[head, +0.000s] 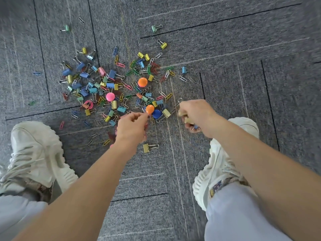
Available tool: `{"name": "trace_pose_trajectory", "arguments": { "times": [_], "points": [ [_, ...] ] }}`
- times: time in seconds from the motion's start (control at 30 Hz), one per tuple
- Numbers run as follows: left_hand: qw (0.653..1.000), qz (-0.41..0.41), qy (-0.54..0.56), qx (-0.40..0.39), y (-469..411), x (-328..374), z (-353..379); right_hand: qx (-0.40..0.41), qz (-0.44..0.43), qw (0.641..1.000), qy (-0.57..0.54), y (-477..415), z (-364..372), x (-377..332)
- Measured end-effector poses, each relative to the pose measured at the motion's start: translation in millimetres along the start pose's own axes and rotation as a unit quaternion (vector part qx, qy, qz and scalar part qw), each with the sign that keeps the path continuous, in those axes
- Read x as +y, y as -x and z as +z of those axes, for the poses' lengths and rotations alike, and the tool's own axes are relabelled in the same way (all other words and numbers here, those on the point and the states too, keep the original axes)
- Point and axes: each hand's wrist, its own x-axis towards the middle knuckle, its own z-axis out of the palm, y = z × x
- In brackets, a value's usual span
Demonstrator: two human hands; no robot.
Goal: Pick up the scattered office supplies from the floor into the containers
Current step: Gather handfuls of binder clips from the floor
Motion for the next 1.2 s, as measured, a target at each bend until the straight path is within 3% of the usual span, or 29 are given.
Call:
{"name": "trace_pose_trajectory", "arguments": {
  "times": [0.1, 0.2, 0.23, 0.33, 0.47, 0.53, 0.67, 0.83, 0.97, 1.07, 1.2],
  "points": [
    [0.999, 0.016, -0.038, 0.012, 2, -6, 1, -0.038, -0.021, 0.996, -0.08, -1, 1, 6],
    [0.988, 0.054, -0.143, -0.025, 0, -9, -6, -0.04, -0.048, 0.995, -0.078, -2, 5, 11],
    [0.969, 0.07, -0.232, -0.044, -1, -9, -8, -0.035, -0.057, 0.996, -0.064, -2, 7, 12],
    [0.862, 0.108, -0.492, -0.061, -2, -9, -11, -0.03, -0.086, 0.996, -0.011, -3, 7, 8],
    [0.737, 0.162, -0.651, -0.089, -1, -16, -7, -0.058, -0.101, 0.991, 0.058, -8, 8, -5],
    [0.709, 0.181, -0.673, -0.105, -3, -21, -5, -0.045, -0.155, 0.973, 0.165, -11, 8, -9],
    [0.729, 0.171, -0.651, -0.122, -10, -21, -3, 0.0, -0.279, 0.872, 0.403, -17, 15, -13],
    [0.74, 0.17, -0.636, -0.136, -18, -16, -7, 0.03, -0.28, 0.752, 0.597, -20, 28, -10],
    [0.753, 0.165, -0.614, -0.17, -23, -11, -14, 0.05, -0.29, 0.744, 0.6, -20, 29, -6],
    [0.789, 0.159, -0.567, -0.174, -24, -7, -21, 0.058, -0.287, 0.748, 0.595, -21, 27, -7],
    [0.863, 0.188, -0.456, -0.109, -23, 2, -35, 0.065, -0.252, 0.747, 0.612, -24, 28, -7]
  ]
}}
